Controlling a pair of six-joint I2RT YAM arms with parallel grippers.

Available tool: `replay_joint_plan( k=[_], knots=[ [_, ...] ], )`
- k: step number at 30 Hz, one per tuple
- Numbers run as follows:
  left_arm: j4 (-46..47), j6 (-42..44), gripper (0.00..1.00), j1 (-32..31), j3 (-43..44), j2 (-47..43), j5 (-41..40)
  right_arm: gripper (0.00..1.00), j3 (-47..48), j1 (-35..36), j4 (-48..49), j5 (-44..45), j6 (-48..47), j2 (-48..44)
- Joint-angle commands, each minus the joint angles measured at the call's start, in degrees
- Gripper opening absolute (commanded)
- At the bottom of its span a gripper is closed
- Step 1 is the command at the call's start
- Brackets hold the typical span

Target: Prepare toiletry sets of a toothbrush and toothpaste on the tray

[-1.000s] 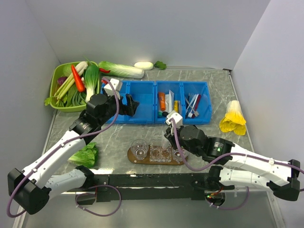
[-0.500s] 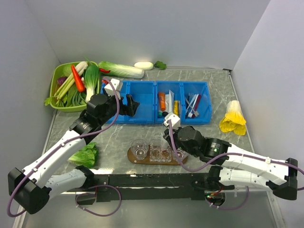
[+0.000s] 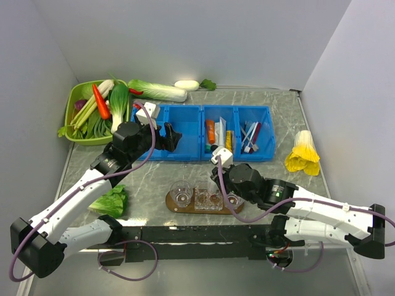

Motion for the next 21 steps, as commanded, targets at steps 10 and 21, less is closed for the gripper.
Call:
replay_joint_plan(
  k=[10, 21],
  knots=[
    [1.9, -0.3, 0.97, 0.1, 0.3, 0.0, 0.8, 0.0, -1.2, 0.5, 5.0, 0.9, 0.4, 1.1],
    [1.9, -0.4, 0.97, 0.1, 0.3, 0.2, 0.9, 0.0, -1.8, 0.5, 5.3, 1.2, 0.4, 1.4]
  ],
)
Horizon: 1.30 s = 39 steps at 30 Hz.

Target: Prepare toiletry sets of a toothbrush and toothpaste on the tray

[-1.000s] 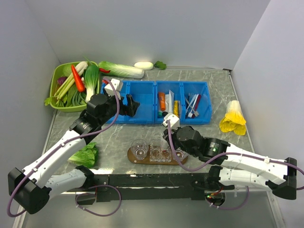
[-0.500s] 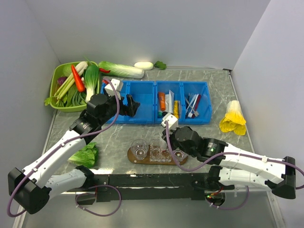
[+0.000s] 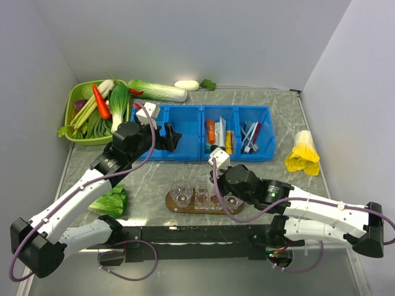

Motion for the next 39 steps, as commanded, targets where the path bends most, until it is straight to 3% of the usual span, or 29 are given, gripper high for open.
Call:
replay_joint_plan(
  k=[1, 6, 15, 31, 34, 39],
  knots=[
    [1.9, -0.4, 0.97, 0.1, 0.3, 0.2, 1.0, 0.0, 0.1, 0.5, 3.6, 1.2, 0.4, -0.2],
    [2.0, -0.4, 0.97, 0.1, 0.4, 0.2, 1.1, 0.0, 0.1, 0.5, 3.5, 1.1, 0.4, -0.2],
    [2.0, -0.4, 0.97, 0.1, 0.3, 0.2, 1.1, 0.12, -0.1, 0.6, 3.5, 1.3, 0.4, 0.2],
    [2.0, -0.4, 0.97, 0.1, 0.3, 0.3, 1.3, 0.24, 0.5, 0.7, 3.1, 1.4, 0.1, 0.1],
    [2.0, -0.5, 0.97, 0.1, 0.4, 0.4, 1.4, 0.29, 0.5, 0.7, 3.0, 1.4, 0.2, -0.1],
    [2.0, -0.5, 0.97, 0.1, 0.3, 0.3, 1.4, 0.44, 0.9, 0.7, 3.1, 1.4, 0.3, -0.6]
  ],
)
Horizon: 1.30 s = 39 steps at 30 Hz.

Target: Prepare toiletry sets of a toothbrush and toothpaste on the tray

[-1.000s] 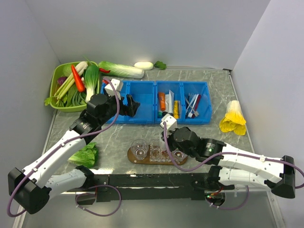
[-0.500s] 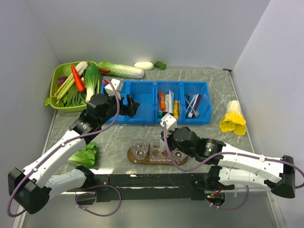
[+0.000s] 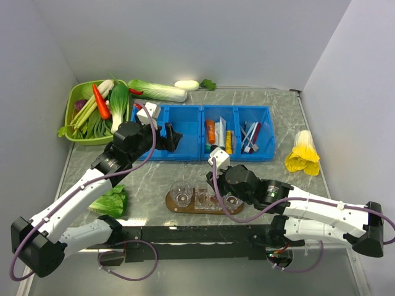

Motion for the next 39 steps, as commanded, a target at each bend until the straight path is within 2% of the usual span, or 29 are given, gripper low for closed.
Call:
replay_joint_plan(
  k=[1, 5, 9, 17, 24, 27, 28, 31, 35, 39],
  knots=[
    [2.0, -0.4, 0.97, 0.1, 0.3, 0.0, 1.0, 0.46, 0.9, 0.5, 2.2, 0.9, 0.1, -1.1],
    [2.1, -0.4, 0.97, 0.1, 0.3, -0.2, 0.5, 0.6, 1.4, 0.5, 2.3, 1.3, 0.3, -2.5],
    [2.2, -0.4, 0.97, 0.0, 0.1, -0.8, 0.1, 0.68, 2.6, 0.5, 2.1, 1.3, 0.6, -3.4],
    [2.3, -0.2, 0.97, 0.1, -0.1, -1.6, -0.5, 0.7, 4.5, 0.5, 2.0, 3.3, 1.8, -4.8],
    [2.9, 0.6, 0.97, 0.1, -0.7, -3.0, -0.4, 0.67, 7.0, -0.6, 2.9, 10.1, 0.2, -7.6],
    [3.5, 0.8, 0.97, 0.1, -1.3, -3.7, -2.3, 0.66, 8.8, -4.9, 1.0, 8.5, 0.3, -5.7],
    [3.6, 0.9, 0.97, 0.0, -1.5, -4.0, -2.7, 0.64, 9.4, -9.3, -0.1, 6.8, 1.0, -5.0],
    [5.7, 1.2, 0.97, 0.1, -2.7, -5.2, -3.8, 0.61, 11.4, -16.0, -2.0, 1.0, 2.9, -2.4],
    [5.9, 1.3, 0.97, 0.0, -3.5, -6.1, -5.7, 0.59, 16.2, -25.1, -3.9, -4.8, 2.4, 3.9],
    [5.9, 1.3, 0.97, 0.0, -3.7, -6.6, -7.3, 0.58, 20.4, -31.2, -4.8, -11.0, 1.8, 11.2]
  ],
)
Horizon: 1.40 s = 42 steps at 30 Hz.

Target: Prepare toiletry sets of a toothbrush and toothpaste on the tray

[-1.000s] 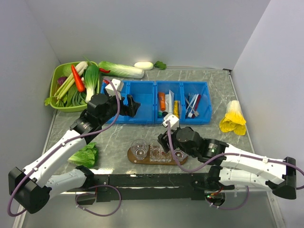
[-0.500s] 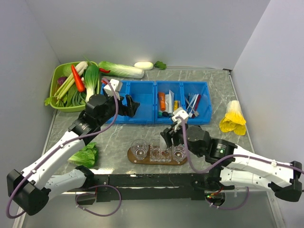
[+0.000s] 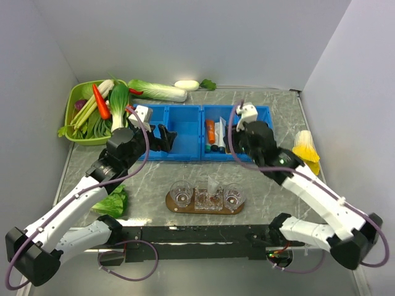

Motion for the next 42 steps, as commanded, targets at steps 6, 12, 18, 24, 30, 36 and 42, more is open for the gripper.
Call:
replay_joint_plan(
  k=[6, 12, 18, 24, 30, 36, 42],
  knots=[
    [4.4, 0.3, 0.97, 0.0, -0.8, -3.7, -2.1, 0.52, 5.9, -8.9, 3.6, -12.5, -0.4, 15.6],
    [4.0, -0.2, 0.97, 0.1, -0.3, -4.1, -0.8, 0.49, 12.3, -10.1, 3.4, -12.3, -1.0, 26.1],
    [3.6, -0.7, 0.97, -0.2, 0.0, -3.7, -0.2, 0.44, 16.5, -11.5, 3.1, -12.4, -0.5, 36.5],
    [3.5, -0.5, 0.97, -0.4, -0.3, -5.0, -0.9, 0.41, 20.2, -12.0, 0.6, -7.9, -0.2, 43.1],
    [3.7, -0.6, 0.97, -0.4, -0.5, -5.4, -0.7, 0.4, 21.2, -12.0, -0.9, -5.7, 1.7, 46.0],
    [3.6, -0.7, 0.97, -0.8, -0.4, -5.0, -0.7, 0.4, 21.9, -12.4, -1.6, -3.9, 2.1, 48.0],
    [3.6, -0.6, 0.97, -1.0, -0.5, -4.8, -0.9, 0.4, 22.7, -13.1, -2.4, -3.5, 2.1, 50.2]
  ],
)
